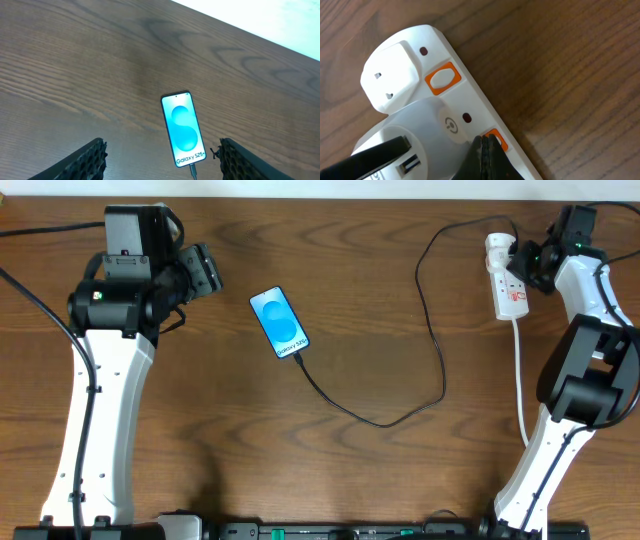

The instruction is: Plug charger to phone and switch on socket

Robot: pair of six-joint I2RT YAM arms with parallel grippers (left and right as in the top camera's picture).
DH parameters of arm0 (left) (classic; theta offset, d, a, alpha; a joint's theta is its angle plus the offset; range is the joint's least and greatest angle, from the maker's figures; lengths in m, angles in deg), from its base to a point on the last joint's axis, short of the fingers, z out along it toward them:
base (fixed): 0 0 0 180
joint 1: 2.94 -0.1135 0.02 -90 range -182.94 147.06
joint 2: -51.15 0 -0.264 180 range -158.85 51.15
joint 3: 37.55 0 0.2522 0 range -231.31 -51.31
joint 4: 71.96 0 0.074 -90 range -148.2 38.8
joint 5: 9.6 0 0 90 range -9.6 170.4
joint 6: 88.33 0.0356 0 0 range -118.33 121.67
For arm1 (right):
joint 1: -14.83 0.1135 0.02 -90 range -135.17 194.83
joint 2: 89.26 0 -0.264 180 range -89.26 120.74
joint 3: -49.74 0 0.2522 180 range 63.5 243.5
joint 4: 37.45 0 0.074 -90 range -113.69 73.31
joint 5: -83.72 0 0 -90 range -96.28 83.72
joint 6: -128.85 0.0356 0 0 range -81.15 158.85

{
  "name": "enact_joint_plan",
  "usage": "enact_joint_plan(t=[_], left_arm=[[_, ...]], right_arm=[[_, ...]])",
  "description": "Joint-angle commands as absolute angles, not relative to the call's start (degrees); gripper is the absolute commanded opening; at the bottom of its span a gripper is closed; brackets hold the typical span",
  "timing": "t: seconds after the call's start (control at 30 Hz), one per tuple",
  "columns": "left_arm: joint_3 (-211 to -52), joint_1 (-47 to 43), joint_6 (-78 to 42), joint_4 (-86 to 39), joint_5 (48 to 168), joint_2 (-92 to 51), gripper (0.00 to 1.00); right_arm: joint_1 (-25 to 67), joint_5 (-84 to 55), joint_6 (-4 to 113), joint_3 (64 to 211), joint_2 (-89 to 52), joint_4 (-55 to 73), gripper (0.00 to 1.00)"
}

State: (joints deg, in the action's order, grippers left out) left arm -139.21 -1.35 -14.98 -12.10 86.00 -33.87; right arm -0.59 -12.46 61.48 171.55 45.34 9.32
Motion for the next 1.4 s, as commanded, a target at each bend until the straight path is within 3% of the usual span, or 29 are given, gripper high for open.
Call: enact_joint_plan(t=[0.0,1.37], left_arm=[[-139.4,-1.6,-14.4,-12.0,85.2,-34.4,0.73],[-139.4,-1.6,-14.5,-12.0,85.3,-34.4,0.73]], right_arm=[[1.7,-17.3,62.2,173.5,45.9,9.2,0.01],[3.7,-15.8,63.5,173.4,45.9,10.2,0.01]])
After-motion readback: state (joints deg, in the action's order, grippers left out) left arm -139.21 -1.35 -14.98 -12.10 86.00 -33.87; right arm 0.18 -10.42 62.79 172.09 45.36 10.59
